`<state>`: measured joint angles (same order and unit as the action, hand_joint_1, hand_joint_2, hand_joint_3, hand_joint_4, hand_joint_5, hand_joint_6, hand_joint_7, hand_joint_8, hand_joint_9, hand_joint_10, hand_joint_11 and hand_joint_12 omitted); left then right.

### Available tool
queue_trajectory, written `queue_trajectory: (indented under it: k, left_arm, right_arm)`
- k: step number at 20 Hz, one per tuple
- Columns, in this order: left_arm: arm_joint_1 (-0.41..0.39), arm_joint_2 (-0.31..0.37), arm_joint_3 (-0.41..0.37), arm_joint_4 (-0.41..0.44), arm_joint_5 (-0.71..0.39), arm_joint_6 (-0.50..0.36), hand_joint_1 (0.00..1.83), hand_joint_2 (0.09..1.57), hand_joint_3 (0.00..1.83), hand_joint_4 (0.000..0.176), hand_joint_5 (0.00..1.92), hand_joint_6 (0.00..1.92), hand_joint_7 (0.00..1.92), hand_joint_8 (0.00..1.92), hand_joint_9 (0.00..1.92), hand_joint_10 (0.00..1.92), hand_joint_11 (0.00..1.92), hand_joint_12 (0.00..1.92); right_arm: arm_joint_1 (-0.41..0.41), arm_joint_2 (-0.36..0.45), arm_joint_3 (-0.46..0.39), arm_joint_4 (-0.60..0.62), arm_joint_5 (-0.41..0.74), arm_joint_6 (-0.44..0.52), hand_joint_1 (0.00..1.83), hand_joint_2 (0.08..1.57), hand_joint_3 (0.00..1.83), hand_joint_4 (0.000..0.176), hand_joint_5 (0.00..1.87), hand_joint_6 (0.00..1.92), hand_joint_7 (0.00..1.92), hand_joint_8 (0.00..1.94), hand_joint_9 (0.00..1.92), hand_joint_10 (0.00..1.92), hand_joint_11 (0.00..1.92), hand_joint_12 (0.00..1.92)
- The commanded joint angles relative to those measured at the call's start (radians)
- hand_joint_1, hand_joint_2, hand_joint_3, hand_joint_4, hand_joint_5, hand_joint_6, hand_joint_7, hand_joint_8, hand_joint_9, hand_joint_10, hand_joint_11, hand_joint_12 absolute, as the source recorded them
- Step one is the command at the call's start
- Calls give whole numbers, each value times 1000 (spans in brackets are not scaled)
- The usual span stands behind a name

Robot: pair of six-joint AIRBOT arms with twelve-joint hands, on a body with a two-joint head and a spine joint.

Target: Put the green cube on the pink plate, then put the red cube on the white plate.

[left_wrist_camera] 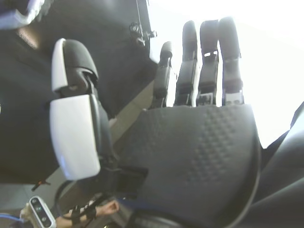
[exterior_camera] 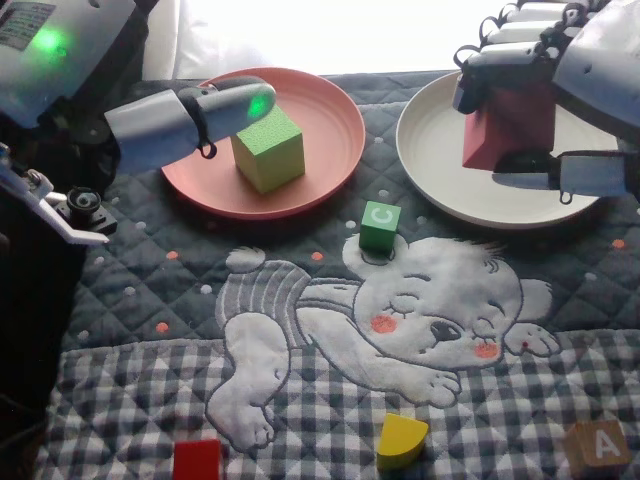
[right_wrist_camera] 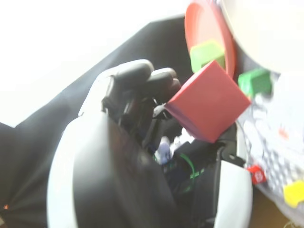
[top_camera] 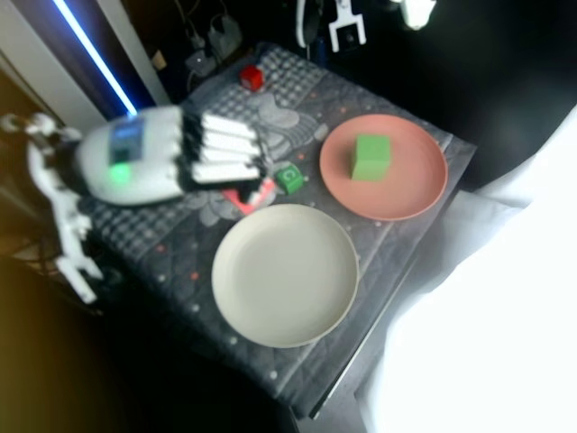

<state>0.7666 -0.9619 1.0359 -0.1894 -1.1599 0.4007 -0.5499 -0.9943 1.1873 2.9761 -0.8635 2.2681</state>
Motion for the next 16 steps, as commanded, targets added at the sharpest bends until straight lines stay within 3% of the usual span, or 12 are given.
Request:
queue_trajectory:
  k: [1,3,5,6,7,8,11,12,13,14,15,16]
  left_arm:
    - [-8,6,0,12,-139,-3,483,1127,4,68,196,0,282,321,75,914,0,1613]
    - [-8,7,-4,18,-151,-3,524,1130,0,69,196,2,281,305,57,960,0,1616]
    - [-9,7,-6,23,-155,-3,525,1137,0,66,184,0,270,302,21,1013,0,1610]
    - [-8,7,-6,24,-157,-3,521,1125,0,74,196,4,284,310,28,1002,0,1578]
    - [-8,7,-6,25,-157,-3,516,1124,0,78,197,2,280,283,34,953,0,1586]
    - [-8,7,-6,28,-158,-3,555,1136,2,66,203,2,289,294,31,972,0,1568]
    - [-8,7,-7,30,-162,-3,576,1129,0,57,210,0,295,350,53,993,0,1539]
    - [-8,7,-8,30,-163,-3,563,1136,3,51,201,0,265,354,42,991,0,1572]
    - [-8,7,-8,30,-164,-3,563,1136,3,51,201,0,265,354,42,991,0,1572]
    - [-5,7,-9,30,-166,-3,561,1136,2,53,203,1,263,356,42,992,0,1573]
    - [-3,7,-9,30,-169,-3,572,1135,1,61,202,1,256,358,36,982,0,1546]
    - [-3,7,-9,30,-170,-3,573,1138,2,60,199,0,259,359,38,979,0,1541]
  right_arm:
    - [21,-9,20,32,-82,-3,1195,1224,0,0,899,1085,684,1561,511,1685,320,1921]
    - [39,-53,73,32,-33,-3,1204,1210,0,0,888,1051,750,1519,576,1657,370,1921]
    - [51,-85,110,32,11,-3,1306,1236,4,0,787,1193,739,1468,599,1637,372,1921]
    - [55,-98,125,32,28,-3,1336,1228,0,0,764,1231,776,1393,653,1584,462,1834]
    - [61,-111,143,32,57,-3,1339,1226,0,0,785,1245,771,1358,645,1578,421,1799]
    - [68,-130,171,32,98,-2,1227,1236,2,0,857,1268,647,1419,455,1406,204,1816]
    - [75,-150,197,32,139,-2,1322,1254,0,0,793,1305,690,1413,549,1616,269,1784]
    - [75,-150,198,32,144,-2,1181,1252,4,0,717,1422,726,1367,509,1247,281,1633]
    - [75,-150,198,32,145,-2,1181,1252,4,0,717,1422,726,1367,509,1247,281,1633]
    - [75,-149,198,32,147,-2,1186,1163,0,0,502,988,468,881,358,995,112,1578]
    - [75,-146,196,32,147,-2,1030,1002,0,0,218,275,196,115,94,273,4,685]
    - [75,-144,192,32,147,-2,989,971,0,0,164,122,112,26,37,117,0,314]
